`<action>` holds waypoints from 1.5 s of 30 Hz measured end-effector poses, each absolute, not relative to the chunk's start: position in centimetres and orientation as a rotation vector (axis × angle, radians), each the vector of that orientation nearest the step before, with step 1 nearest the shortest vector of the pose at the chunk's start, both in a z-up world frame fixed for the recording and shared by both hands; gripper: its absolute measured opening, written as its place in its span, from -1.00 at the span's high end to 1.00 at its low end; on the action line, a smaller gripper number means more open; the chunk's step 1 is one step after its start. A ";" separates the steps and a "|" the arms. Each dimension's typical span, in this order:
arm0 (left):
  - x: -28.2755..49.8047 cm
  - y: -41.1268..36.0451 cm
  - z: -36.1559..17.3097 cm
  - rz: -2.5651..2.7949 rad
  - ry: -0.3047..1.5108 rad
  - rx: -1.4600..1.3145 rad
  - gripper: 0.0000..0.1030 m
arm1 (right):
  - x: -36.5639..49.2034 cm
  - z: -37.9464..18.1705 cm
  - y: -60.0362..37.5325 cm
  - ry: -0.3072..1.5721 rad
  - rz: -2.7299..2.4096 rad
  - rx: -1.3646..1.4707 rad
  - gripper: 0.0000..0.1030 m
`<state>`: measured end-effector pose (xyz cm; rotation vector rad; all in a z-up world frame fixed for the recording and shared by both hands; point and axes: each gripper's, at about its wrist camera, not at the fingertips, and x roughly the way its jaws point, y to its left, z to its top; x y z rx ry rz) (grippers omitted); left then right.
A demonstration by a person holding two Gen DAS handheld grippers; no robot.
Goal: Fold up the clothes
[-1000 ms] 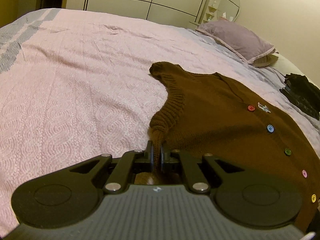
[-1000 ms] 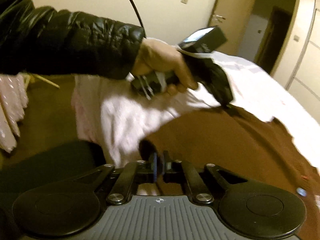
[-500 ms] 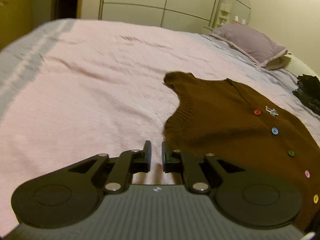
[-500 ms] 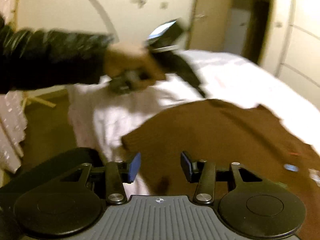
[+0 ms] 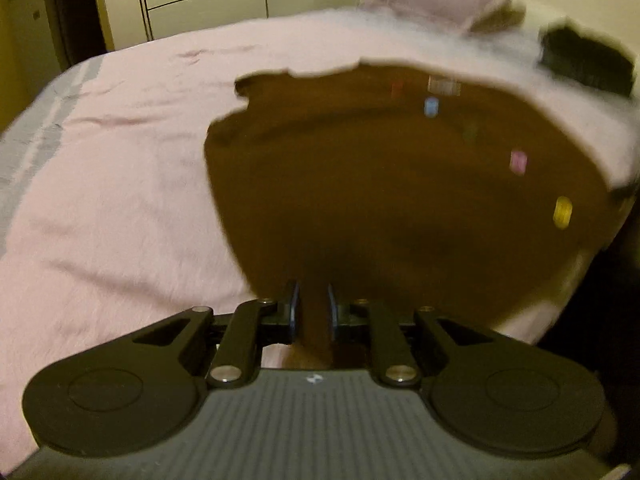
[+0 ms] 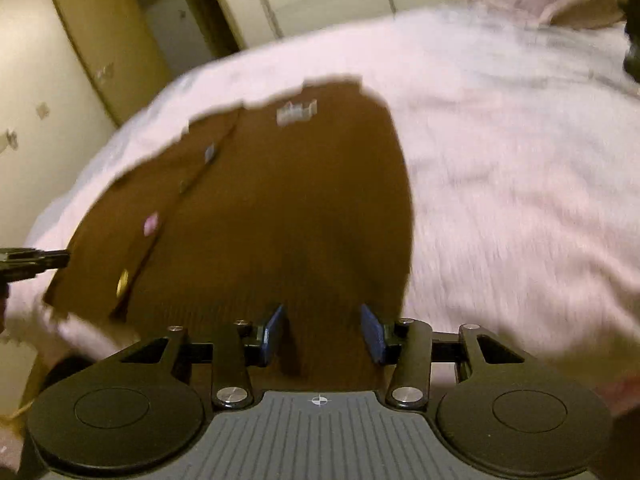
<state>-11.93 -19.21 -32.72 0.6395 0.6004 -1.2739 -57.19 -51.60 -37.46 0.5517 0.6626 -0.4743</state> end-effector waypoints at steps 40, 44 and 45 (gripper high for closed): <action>-17.1 -16.4 -15.0 -1.248 0.396 0.707 -0.70 | -48.6 -20.1 -41.6 1.000 -0.521 0.172 -0.58; -17.2 -16.7 -15.0 -1.250 0.402 0.704 -0.70 | -48.0 -20.2 -41.3 0.991 -0.499 0.160 -0.58; -17.2 -16.7 -15.1 -1.254 0.407 0.704 -0.70 | -48.0 -20.2 -41.3 0.985 -0.496 0.164 -0.58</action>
